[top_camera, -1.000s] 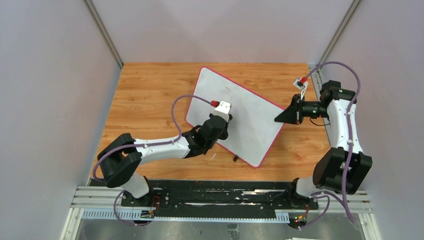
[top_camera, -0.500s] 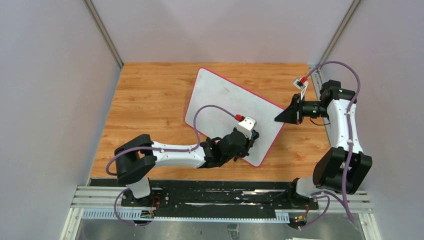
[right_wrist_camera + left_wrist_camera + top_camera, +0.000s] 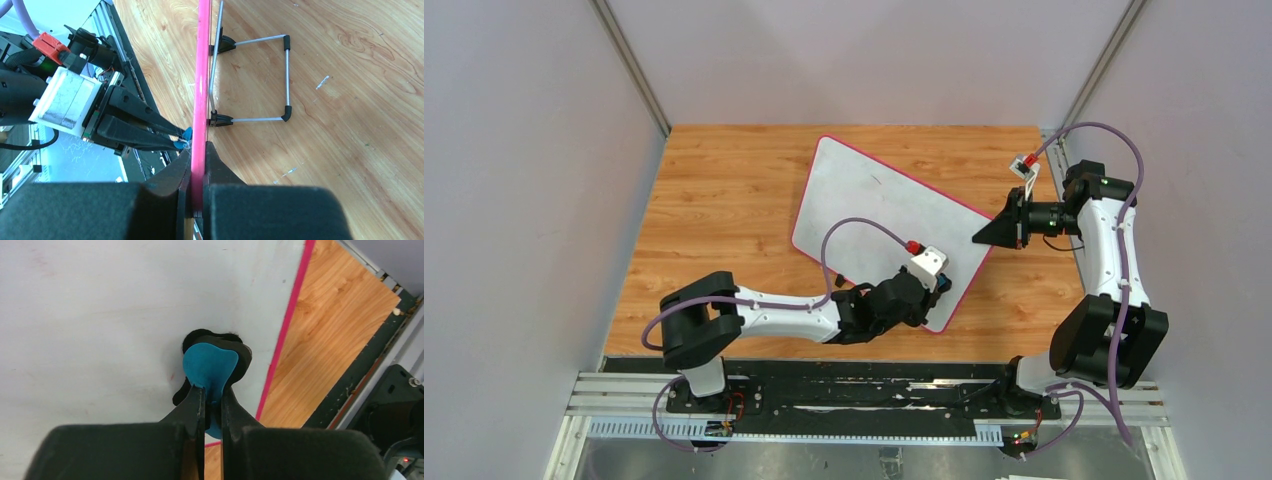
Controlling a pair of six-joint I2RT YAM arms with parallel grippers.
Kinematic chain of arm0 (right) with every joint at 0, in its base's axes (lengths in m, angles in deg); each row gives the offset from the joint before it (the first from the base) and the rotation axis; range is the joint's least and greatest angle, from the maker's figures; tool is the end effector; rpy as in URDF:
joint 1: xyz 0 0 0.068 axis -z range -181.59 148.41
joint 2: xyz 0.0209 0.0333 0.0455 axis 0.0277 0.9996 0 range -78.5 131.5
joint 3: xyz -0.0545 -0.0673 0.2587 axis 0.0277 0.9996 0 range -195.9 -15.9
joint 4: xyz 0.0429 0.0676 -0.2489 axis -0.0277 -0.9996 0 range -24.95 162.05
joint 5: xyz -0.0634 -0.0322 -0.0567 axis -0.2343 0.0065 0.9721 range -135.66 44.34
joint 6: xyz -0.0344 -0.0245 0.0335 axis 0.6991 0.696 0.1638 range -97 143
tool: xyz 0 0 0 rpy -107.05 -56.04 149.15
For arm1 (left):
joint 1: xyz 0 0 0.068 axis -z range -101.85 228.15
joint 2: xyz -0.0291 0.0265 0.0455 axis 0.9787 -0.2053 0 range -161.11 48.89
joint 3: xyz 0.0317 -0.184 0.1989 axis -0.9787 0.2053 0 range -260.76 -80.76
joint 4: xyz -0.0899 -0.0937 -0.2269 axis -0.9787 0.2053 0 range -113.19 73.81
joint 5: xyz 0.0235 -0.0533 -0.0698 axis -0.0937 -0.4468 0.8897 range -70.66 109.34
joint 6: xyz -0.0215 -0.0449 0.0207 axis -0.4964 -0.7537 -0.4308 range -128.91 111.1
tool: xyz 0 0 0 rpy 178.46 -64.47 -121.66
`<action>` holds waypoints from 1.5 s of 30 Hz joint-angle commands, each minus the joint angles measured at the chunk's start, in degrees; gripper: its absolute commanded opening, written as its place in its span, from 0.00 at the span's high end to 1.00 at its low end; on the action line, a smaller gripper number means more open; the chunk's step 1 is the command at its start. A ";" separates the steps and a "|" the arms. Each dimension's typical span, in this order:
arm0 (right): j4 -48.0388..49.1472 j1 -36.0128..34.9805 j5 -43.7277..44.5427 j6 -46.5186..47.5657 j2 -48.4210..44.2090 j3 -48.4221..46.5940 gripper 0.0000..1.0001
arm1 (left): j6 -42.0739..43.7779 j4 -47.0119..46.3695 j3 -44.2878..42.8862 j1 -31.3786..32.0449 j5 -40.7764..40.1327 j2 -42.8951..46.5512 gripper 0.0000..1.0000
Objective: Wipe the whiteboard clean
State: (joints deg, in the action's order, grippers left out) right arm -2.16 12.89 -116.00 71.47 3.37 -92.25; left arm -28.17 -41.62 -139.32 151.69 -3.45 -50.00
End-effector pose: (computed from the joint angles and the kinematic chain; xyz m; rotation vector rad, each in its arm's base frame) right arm 0.2482 -0.0295 0.3264 -0.7400 1.9663 1.1617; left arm 0.1224 -0.3657 0.2216 0.6587 1.8724 -0.6894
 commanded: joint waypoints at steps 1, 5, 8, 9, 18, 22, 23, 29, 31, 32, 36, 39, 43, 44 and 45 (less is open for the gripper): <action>-3.73 -1.74 -2.08 2.68 -0.65 -0.65 0.99 | 2.50 0.52 2.16 -1.93 -3.67 3.49 1.00; -3.74 -1.75 -1.90 2.63 -0.91 -0.61 0.99 | 3.98 1.30 3.83 -3.68 -4.47 5.04 1.00; -3.74 -1.75 -1.88 2.68 -0.84 -0.64 0.99 | 4.92 1.88 5.30 -5.09 -5.17 6.39 1.00; -3.74 -1.76 -1.94 2.67 -0.83 -0.70 0.99 | 5.25 2.12 5.91 -5.58 -5.45 6.95 1.00; -3.74 -1.78 -2.06 2.64 -0.52 -0.84 0.99 | 7.82 4.39 12.15 -12.14 -7.91 15.66 1.00; -3.74 -1.76 -2.17 2.56 -0.41 -1.03 1.00 | 6.29 3.77 12.52 -12.48 -5.65 15.68 1.00; -3.74 -1.75 -2.16 2.47 -0.39 -1.09 0.99 | 5.35 3.57 12.02 -12.30 -3.85 14.38 1.00; -3.74 -1.75 -1.83 2.51 -0.91 -0.87 0.99 | 3.82 2.63 5.84 -5.90 -2.93 4.22 1.00; -3.75 -1.75 -1.81 2.50 -0.92 -0.85 0.99 | 3.69 2.66 3.59 -3.85 -2.98 2.00 1.00; -3.74 -1.74 -1.86 2.51 -0.92 -0.82 0.99 | 3.74 2.71 2.68 -2.97 -3.15 1.05 1.00; -3.74 -1.80 -1.98 2.68 -0.74 -0.72 1.00 | 2.93 2.62 -0.07 -0.66 -2.29 -1.29 1.00; -3.74 -1.75 -2.05 2.67 -0.52 -0.77 0.99 | 2.40 2.62 -2.57 0.95 -1.24 -2.93 1.00; -3.74 -1.80 -2.12 2.75 -0.61 -0.87 0.99 | 1.61 2.57 -5.41 2.59 -0.34 -5.76 1.00; -3.74 -1.75 -2.08 2.70 -0.69 -0.77 0.99 | 1.27 2.20 -5.63 2.65 0.12 -6.19 1.00; -3.74 -1.74 -2.08 2.75 -0.72 -0.75 0.99 | 1.03 1.77 -5.61 2.66 0.30 -6.36 1.00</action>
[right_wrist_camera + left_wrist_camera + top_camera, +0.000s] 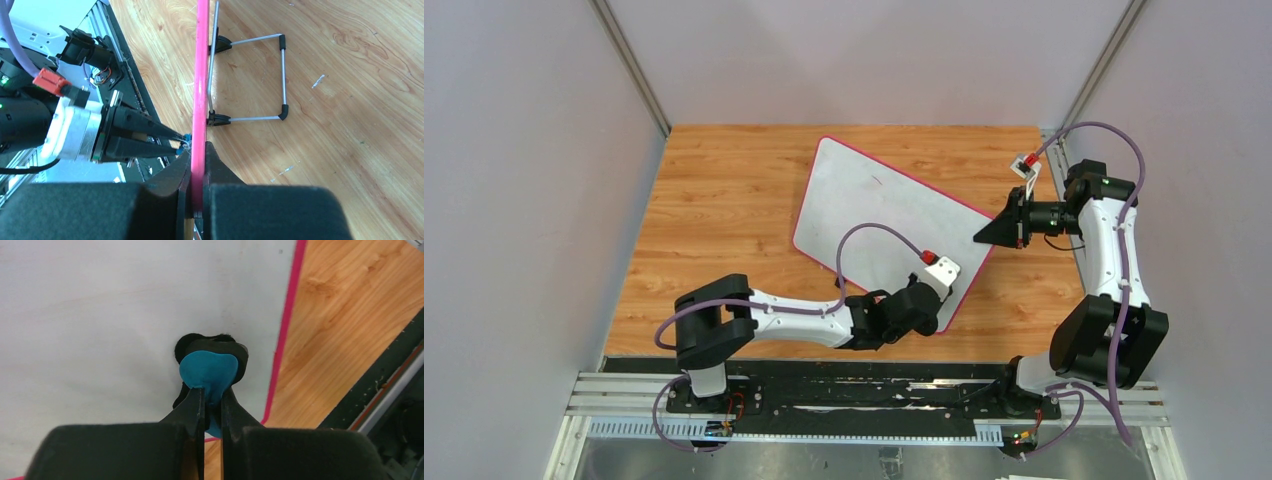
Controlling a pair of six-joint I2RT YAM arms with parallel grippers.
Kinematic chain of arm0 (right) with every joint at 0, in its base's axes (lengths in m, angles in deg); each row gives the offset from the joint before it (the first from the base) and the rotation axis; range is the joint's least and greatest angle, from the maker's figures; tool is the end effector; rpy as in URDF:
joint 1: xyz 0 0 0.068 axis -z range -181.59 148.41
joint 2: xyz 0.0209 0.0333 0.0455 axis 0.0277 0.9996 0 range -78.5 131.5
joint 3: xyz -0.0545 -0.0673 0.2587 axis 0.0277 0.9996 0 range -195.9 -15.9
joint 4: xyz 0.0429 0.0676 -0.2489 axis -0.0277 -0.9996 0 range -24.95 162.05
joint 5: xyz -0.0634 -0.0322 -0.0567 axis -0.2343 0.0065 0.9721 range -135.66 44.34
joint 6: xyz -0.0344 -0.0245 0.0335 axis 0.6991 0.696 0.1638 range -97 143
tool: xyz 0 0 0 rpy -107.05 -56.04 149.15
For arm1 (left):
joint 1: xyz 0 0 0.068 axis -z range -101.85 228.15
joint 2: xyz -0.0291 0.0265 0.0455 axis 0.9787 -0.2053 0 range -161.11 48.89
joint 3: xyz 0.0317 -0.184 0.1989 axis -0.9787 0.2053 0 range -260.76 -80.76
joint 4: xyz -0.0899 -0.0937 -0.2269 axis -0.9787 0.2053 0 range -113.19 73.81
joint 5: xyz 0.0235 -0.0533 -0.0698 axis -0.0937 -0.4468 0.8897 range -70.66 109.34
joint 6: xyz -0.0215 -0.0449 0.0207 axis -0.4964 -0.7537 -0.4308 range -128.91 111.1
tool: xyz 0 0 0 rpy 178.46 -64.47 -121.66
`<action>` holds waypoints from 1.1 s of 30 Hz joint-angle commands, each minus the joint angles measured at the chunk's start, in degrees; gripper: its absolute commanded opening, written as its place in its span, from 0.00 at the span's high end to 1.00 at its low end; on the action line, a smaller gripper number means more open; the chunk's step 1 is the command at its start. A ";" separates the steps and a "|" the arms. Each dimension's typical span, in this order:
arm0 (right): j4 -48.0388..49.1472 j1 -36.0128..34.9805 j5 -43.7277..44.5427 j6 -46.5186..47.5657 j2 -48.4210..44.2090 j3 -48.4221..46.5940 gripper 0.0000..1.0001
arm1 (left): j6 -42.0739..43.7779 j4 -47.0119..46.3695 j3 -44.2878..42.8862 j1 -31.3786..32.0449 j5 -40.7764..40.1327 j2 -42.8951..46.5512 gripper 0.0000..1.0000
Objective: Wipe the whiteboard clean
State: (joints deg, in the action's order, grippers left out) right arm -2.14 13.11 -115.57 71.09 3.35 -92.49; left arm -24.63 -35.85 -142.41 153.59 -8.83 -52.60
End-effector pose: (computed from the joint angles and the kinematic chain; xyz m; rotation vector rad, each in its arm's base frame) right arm 0.2482 -0.0306 0.3273 -0.7341 1.9745 1.1533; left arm 0.1150 -0.3760 0.2132 0.7300 1.8871 -0.5213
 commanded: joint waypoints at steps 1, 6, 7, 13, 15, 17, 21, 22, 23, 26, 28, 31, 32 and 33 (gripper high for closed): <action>-3.81 -1.98 -2.45 3.14 -0.76 -0.45 0.99 | -2.48 -4.11 -2.37 0.76 5.29 -3.75 1.00; -3.77 -1.97 -2.49 3.23 -0.73 -0.36 0.99 | 0.13 -3.75 0.16 0.55 0.36 -0.99 1.00; -3.77 -1.97 -2.58 3.23 -0.66 -0.37 1.00 | 0.58 -3.55 0.82 0.27 -0.43 -0.08 1.00; -3.92 -1.97 -2.58 3.27 -0.68 -0.46 0.99 | 0.40 -3.31 5.82 -4.19 -1.85 6.03 1.00; -3.94 -1.99 -2.59 3.31 -0.69 -0.46 1.00 | 1.26 -2.99 7.14 -5.74 -2.79 8.20 1.00; -3.93 -1.96 -2.57 3.32 -0.67 -0.48 0.99 | 1.98 -2.30 8.22 -7.70 -2.86 10.13 1.00; -3.94 -1.97 -2.60 3.26 -0.54 -0.48 0.99 | 4.10 -0.76 10.43 -11.35 -4.69 14.28 1.00; -3.94 -2.02 -2.61 3.29 -0.50 -0.57 0.99 | 4.63 -0.17 10.75 -12.16 -5.74 15.28 1.00; -3.94 -2.03 -2.60 3.32 -0.46 -0.59 0.99 | 5.07 0.46 11.10 -12.93 -6.75 16.24 1.00; -3.94 -1.97 -2.64 3.32 -0.37 -0.61 0.99 | 6.47 1.40 12.79 -15.51 -8.73 20.45 1.00; -3.94 -1.99 -2.60 3.29 -0.28 -0.60 0.99 | 7.02 2.15 13.93 -17.14 -9.75 24.29 1.00; -3.94 -1.99 -2.53 3.17 -0.35 -0.57 0.99 | 8.15 4.01 15.11 -19.86 -11.05 29.50 1.00; -3.94 -2.01 -2.58 3.14 -0.41 -0.61 0.99 | 8.62 4.97 15.31 -20.94 -11.26 31.10 1.00; -3.94 -2.02 -2.53 3.14 -0.45 -0.59 0.99 | 9.01 6.35 15.43 -22.02 -11.49 32.57 1.00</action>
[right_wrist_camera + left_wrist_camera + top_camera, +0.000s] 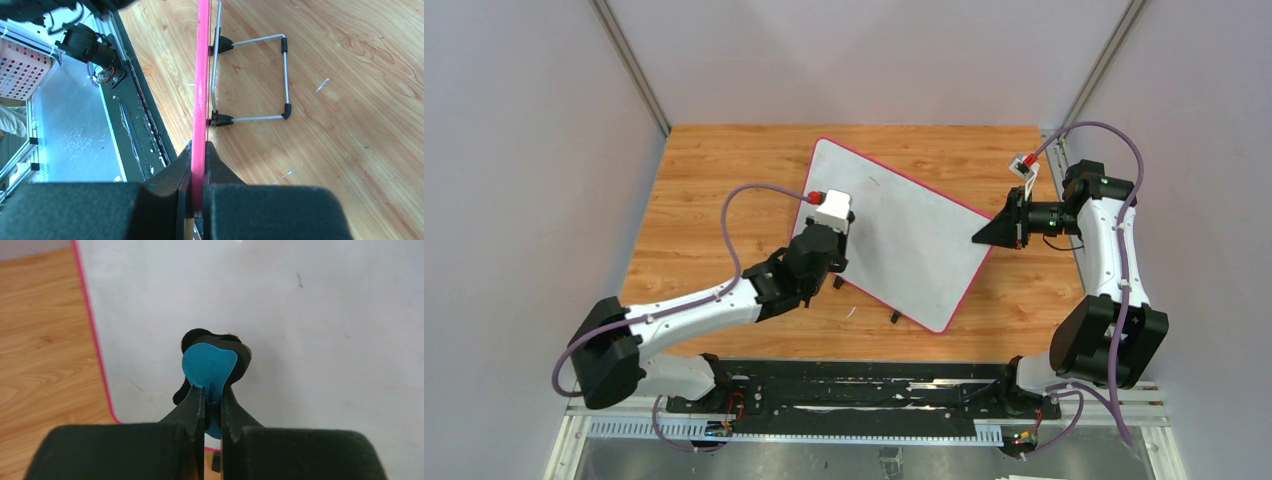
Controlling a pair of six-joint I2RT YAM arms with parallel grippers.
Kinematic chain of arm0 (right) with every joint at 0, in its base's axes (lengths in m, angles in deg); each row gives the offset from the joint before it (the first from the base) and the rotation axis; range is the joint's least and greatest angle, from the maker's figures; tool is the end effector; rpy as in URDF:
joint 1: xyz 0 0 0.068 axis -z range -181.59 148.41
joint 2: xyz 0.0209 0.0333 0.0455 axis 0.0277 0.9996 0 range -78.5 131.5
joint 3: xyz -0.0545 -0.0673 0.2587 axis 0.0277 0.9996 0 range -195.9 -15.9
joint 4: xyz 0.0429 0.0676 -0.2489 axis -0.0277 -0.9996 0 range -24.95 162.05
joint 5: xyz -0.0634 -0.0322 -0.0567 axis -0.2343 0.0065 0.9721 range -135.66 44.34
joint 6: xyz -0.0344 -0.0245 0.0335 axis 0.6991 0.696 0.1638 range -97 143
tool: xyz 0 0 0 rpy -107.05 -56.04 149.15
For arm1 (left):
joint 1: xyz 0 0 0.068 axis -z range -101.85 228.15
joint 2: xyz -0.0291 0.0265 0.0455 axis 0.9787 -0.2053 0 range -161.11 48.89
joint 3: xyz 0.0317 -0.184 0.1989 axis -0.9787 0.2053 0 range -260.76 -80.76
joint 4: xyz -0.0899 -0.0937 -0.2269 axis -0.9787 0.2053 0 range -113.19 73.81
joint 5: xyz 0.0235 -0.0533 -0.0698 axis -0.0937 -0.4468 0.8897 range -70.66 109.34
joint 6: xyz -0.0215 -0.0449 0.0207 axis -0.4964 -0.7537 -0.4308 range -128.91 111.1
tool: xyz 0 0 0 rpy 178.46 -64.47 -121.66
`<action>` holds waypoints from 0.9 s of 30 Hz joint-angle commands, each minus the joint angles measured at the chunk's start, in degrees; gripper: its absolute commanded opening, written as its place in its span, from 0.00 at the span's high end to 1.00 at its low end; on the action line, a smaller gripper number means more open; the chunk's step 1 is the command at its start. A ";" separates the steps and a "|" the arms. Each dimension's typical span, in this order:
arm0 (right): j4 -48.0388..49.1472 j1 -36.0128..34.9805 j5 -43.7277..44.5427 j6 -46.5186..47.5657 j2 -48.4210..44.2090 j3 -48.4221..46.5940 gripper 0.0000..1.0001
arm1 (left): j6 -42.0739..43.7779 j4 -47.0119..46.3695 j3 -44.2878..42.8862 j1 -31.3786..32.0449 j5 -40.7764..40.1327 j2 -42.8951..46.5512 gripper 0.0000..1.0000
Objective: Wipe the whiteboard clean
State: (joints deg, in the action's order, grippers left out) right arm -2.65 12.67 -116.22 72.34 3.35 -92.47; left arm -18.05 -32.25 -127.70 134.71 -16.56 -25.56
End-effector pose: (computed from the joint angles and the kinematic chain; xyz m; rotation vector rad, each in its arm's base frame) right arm 0.2477 -0.0284 0.3275 -0.7546 1.9559 1.1616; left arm 0.1781 -0.2319 0.2753 0.3366 1.8040 -0.2124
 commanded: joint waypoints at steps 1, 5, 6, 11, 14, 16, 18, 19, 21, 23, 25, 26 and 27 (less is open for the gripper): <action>-3.35 -1.56 -1.86 1.93 -0.38 -0.62 0.99 | 2.91 3.77 0.77 -4.33 -3.77 6.95 1.00; -3.41 -1.60 -1.94 1.97 -0.36 -0.60 0.99 | 4.60 7.94 0.69 -8.74 -3.68 12.20 1.00; -3.39 -1.59 -1.94 1.89 -0.37 -0.64 0.99 | 4.28 8.99 0.50 -9.87 -4.15 13.19 1.00; -3.44 -1.54 -1.71 1.89 -0.84 -0.64 1.00 | -3.74 21.01 -5.45 -17.81 -5.89 13.28 1.00; -3.44 -1.55 -1.75 2.03 -0.91 -0.59 0.99 | -7.42 29.93 -10.27 -22.52 -2.48 10.51 1.00; -3.44 -1.55 -1.61 2.10 -0.94 -0.69 0.99 | -8.44 35.01 -12.53 -24.47 1.31 8.74 1.00; -3.50 -1.56 -1.57 2.11 -1.02 -0.83 0.99 | -9.54 38.31 -13.94 -25.34 3.78 7.28 1.00; -3.51 -1.60 -1.59 2.09 -1.17 -0.92 0.99 | -10.00 39.01 -14.08 -25.62 5.17 6.82 1.00; -3.45 -1.53 -1.68 2.12 -1.47 -1.01 0.99 | -10.94 39.25 -13.27 -26.55 8.46 6.62 1.00; -3.57 -1.53 -1.77 2.16 -1.73 -1.06 0.99 | -11.72 39.24 -11.74 -28.08 12.55 6.97 1.00; -3.53 -1.50 -1.69 2.16 -2.01 -1.03 0.99 | -12.56 40.19 -10.32 -29.06 15.07 7.76 1.00; -3.53 -1.58 -1.68 2.24 -2.11 -1.10 0.99 | -12.95 40.54 -9.35 -29.12 16.28 8.41 1.00; -3.53 -1.55 -1.68 2.25 -2.12 -1.04 0.99 | -13.24 40.75 -8.13 -29.20 18.28 9.19 1.00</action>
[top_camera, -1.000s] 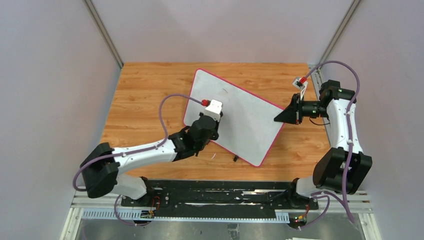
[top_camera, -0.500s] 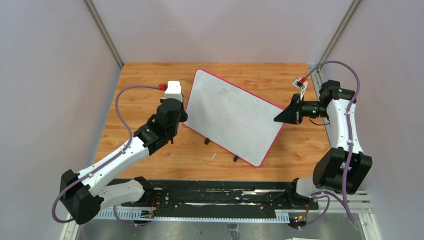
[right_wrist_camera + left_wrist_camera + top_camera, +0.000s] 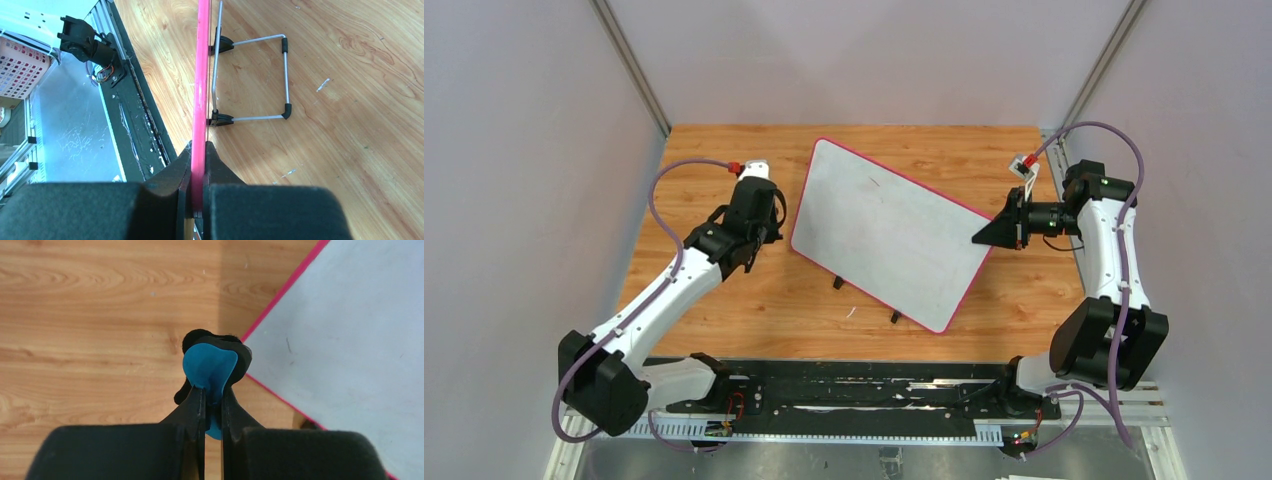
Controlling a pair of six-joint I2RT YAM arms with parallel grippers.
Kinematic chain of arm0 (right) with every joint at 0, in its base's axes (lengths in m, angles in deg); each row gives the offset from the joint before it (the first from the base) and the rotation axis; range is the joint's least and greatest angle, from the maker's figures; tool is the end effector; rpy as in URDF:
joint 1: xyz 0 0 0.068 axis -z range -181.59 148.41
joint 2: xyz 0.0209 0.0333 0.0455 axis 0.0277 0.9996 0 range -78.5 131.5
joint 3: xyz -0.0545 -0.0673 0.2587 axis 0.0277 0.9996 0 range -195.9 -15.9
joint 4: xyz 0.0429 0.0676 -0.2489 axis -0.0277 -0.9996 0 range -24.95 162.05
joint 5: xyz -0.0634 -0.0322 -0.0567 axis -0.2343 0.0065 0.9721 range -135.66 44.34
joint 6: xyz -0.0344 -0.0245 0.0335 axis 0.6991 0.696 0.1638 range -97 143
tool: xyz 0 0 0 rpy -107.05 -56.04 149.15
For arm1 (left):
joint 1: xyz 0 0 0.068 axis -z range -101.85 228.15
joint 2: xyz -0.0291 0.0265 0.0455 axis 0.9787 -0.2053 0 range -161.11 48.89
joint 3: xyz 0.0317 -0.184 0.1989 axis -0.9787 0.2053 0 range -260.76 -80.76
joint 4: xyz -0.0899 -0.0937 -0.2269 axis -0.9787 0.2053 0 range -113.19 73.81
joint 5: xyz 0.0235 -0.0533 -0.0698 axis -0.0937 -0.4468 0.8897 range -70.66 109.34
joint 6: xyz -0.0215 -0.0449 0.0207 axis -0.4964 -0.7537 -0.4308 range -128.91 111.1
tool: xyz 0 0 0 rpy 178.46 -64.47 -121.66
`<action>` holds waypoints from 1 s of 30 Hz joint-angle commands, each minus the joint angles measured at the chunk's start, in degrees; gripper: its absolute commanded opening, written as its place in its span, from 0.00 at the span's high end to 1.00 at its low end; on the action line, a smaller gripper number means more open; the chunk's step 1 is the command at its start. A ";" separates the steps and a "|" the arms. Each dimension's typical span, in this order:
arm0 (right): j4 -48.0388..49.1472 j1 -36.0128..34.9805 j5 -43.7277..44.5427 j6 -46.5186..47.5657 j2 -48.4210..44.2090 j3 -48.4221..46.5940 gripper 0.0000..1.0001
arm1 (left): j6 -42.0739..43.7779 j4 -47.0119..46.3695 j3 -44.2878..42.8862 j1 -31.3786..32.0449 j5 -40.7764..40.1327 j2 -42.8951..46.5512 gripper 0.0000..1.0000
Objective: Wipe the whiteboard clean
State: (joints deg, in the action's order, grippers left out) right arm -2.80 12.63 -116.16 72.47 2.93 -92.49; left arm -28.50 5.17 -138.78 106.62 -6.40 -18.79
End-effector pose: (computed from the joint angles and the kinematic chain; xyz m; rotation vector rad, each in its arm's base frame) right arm 0.2460 -0.0278 0.3292 -0.7604 1.9523 1.1558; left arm 0.2314 -0.1079 0.3104 -0.0723 2.1577 0.0216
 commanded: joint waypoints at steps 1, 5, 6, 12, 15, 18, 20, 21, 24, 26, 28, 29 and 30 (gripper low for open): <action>-3.37 -1.48 -1.75 2.12 -1.71 -1.07 0.99 | -3.02 3.48 4.13 -1.13 10.04 3.06 1.00; -3.37 -1.51 -1.73 1.75 -1.42 -1.18 0.99 | -4.87 4.18 8.58 -1.13 17.35 4.92 0.99; -3.37 -1.53 -1.52 1.55 -1.31 -1.23 0.99 | -5.52 3.79 9.79 -1.13 18.82 5.41 0.99; -3.29 -1.47 -1.46 1.26 -1.35 -1.04 0.99 | -7.92 2.82 17.16 -1.05 25.85 4.72 0.97; -3.26 -1.43 -1.72 1.26 -1.28 -1.15 0.99 | -8.73 3.06 20.32 -1.05 24.34 5.06 0.97; -3.29 -1.49 -1.75 1.24 -1.07 -1.24 0.99 | -8.88 4.16 21.01 -0.98 23.72 4.94 0.94; -3.29 -1.43 -1.78 1.24 -1.06 -1.19 0.99 | -9.12 4.64 20.86 -0.54 23.21 4.47 0.91; -3.29 -1.44 -1.83 1.17 -1.03 -1.19 0.99 | -9.14 4.91 20.47 -0.19 22.74 3.85 0.87; -3.28 -1.46 -1.83 1.22 -1.03 -1.06 0.99 | -8.86 5.88 19.25 0.86 21.48 0.50 0.83; -3.33 -1.44 -1.84 1.24 -1.09 -0.89 0.99 | -8.79 6.23 18.52 1.88 20.06 -1.70 0.82; -3.29 -1.47 -1.67 1.24 -1.18 -0.94 0.99 | -8.75 6.46 17.74 2.78 18.66 -3.35 0.81; -3.29 -1.43 -1.73 1.24 -1.25 -0.95 0.99 | -8.71 6.68 17.39 3.10 18.04 -3.91 0.81; -3.29 -1.42 -1.67 1.31 -1.33 -0.92 0.99 | -8.78 6.78 17.08 3.31 17.24 -4.06 0.81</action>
State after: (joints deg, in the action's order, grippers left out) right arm -2.93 12.58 -116.09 72.58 2.71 -92.49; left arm -37.24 10.70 -119.02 108.61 14.23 -21.41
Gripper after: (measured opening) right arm 0.048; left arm 0.197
